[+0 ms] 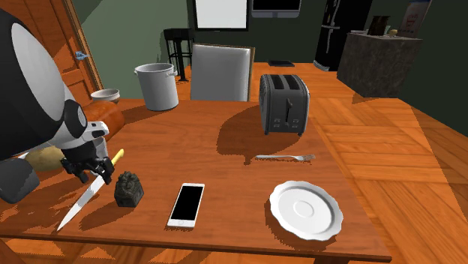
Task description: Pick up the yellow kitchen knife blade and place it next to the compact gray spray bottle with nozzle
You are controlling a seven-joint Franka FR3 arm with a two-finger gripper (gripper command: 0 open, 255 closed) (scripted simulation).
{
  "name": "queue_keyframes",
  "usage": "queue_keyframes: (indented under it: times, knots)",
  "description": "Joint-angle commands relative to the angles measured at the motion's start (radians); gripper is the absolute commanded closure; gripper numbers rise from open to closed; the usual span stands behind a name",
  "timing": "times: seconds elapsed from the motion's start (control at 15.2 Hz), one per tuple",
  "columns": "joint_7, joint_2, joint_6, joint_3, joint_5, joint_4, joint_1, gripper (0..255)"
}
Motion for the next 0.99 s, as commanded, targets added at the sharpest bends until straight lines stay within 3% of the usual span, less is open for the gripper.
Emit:
queue_keyframes:
  times: [0.0,0.13,0.4,0.92]
  knots:
    - [0.0,0.0,0.0,0.0,0.0,0.0,0.0,0]
    - [0.0,0.0,0.0,0.0,0.0,0.0,0.0,0]
    - [-0.008,-0.064,-0.115,0.003,0.013,0.051,-0.002,0]
    - [-0.008,-0.064,-0.115,0.003,0.013,0.051,-0.002,0]
